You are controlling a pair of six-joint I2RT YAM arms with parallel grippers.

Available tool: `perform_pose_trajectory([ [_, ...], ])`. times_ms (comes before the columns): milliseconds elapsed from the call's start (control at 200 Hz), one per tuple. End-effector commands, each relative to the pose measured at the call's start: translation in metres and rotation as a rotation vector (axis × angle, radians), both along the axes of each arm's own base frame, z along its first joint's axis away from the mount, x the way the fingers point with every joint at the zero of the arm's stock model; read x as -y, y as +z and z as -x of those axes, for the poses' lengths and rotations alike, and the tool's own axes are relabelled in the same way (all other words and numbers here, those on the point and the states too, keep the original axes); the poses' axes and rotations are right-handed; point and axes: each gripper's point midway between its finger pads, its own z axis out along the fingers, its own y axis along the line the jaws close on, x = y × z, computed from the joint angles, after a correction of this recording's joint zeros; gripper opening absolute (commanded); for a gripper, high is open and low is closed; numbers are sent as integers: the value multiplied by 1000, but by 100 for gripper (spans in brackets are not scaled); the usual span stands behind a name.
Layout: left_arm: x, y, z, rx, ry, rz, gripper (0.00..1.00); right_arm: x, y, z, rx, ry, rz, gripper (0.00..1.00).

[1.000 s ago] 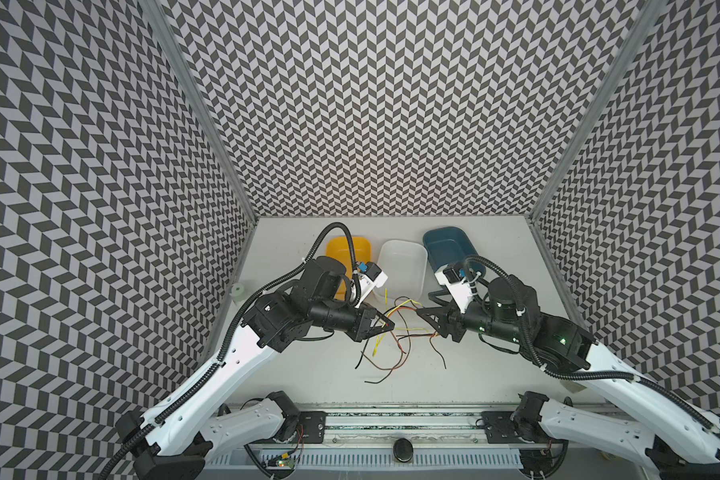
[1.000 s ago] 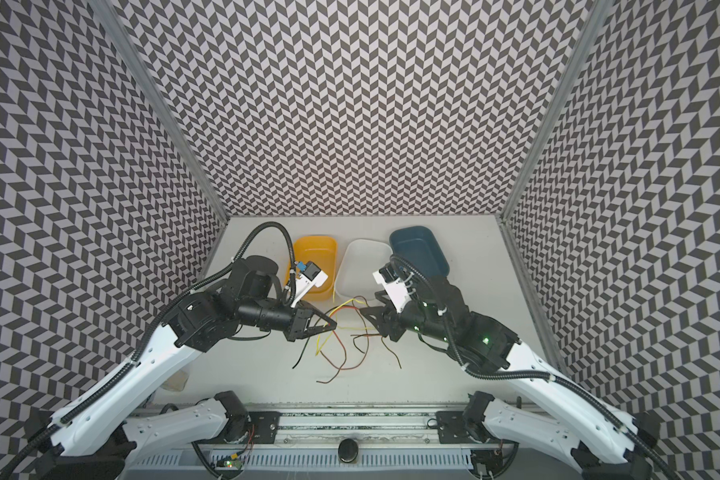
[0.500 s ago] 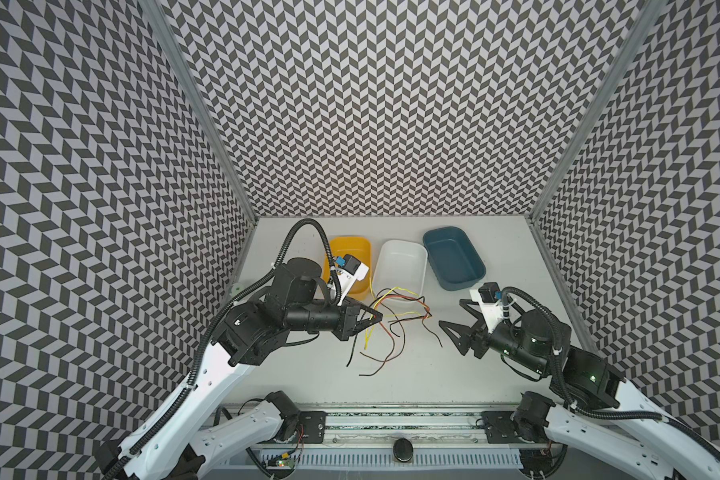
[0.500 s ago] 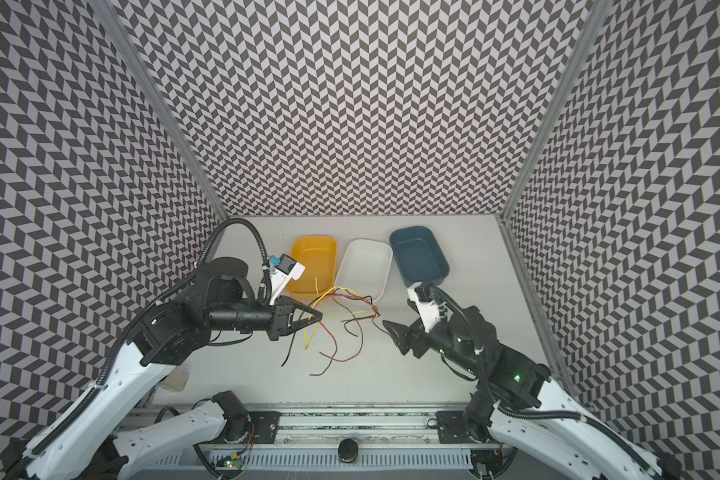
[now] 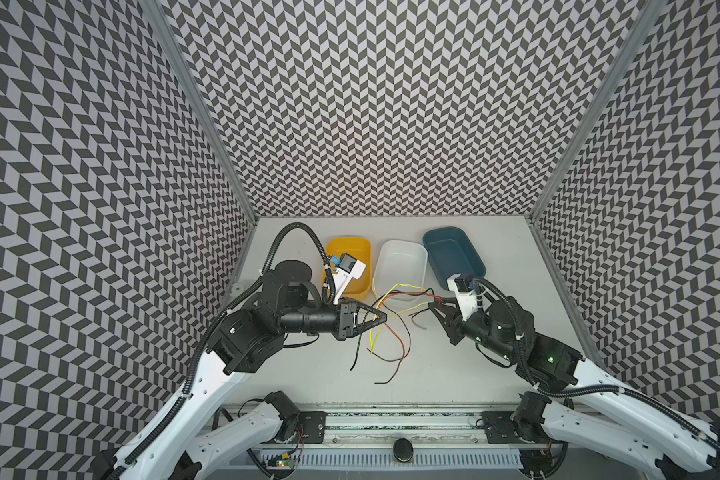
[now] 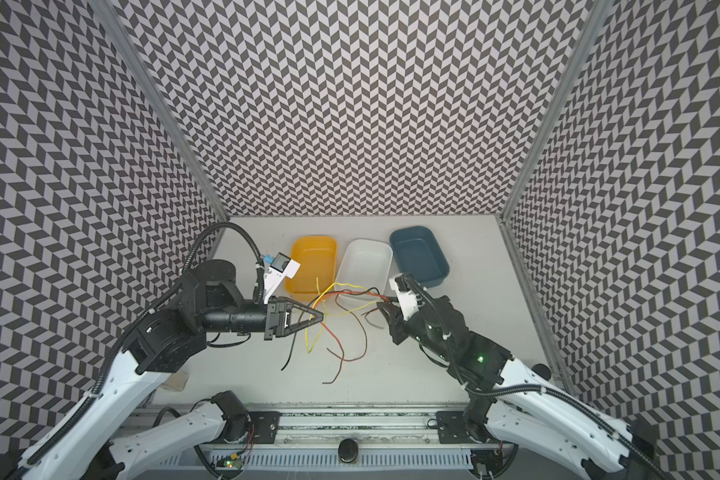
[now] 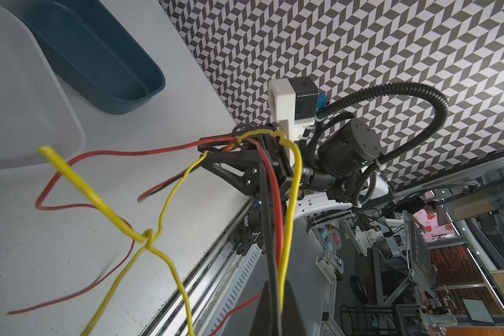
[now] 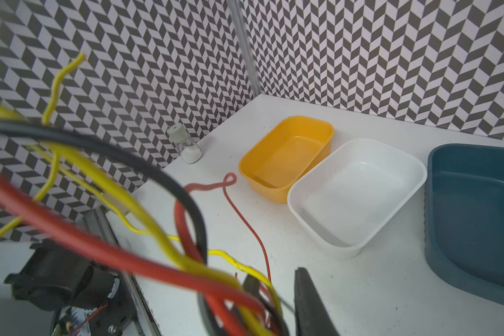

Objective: Untangle the cables

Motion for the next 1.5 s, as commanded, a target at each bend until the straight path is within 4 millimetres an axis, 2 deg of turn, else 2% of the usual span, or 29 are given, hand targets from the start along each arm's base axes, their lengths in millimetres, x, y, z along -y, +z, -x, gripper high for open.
perform_pose_trajectory([
  [0, -4, 10, 5, 19, 2, 31, 0, 21, 26, -14, 56, -149, -27, 6],
  [50, -6, 6, 5, 9, 14, 17, 0, 32, 27, -17, 70, -202, -23, 0],
  [200, -8, -3, 5, -67, 16, 16, 0, 60, 35, -20, 120, -329, 22, 0],
  [335, -17, -30, -7, -129, 61, -103, 0, 95, 55, -18, 211, -471, 26, 0],
  [541, -38, -71, -38, -244, 197, -235, 0, 143, 98, 4, 369, -609, -94, 0],
  [666, -39, -82, -52, -339, 228, -198, 0, 168, 120, 22, 455, -647, -174, 0],
  [741, -39, -87, -59, -377, 232, -193, 0, 175, 130, 30, 490, -646, -189, 0],
  [856, -39, -82, -68, -419, 235, -148, 0, 169, 140, 39, 522, -570, -190, 0],
  [931, -37, -69, -72, -420, 218, -91, 2, 161, 132, 31, 453, -556, -139, 0],
  [1046, -30, -38, -65, -365, 138, -17, 48, 148, 113, 16, 307, -552, -30, 0],
  [1082, -28, -26, -59, -329, 105, 8, 58, 144, 109, 14, 282, -535, -22, 0],
  [1107, -27, -18, -54, -298, 82, 24, 62, 140, 108, 14, 271, -519, -23, 0],
  [1232, -33, 5, -32, -115, 67, 60, 69, 129, 109, 17, 224, -455, -87, 0],
  [1312, -42, 0, -30, -19, 147, 26, 73, 123, 110, 20, 174, -410, -92, 0],
  [1387, -46, -5, -29, 27, 171, 28, 77, 108, 109, 22, 134, -335, -48, 0],
  [1497, -41, 1, -25, 70, 138, 80, 80, 86, 101, 22, 80, -240, 16, 0],
])
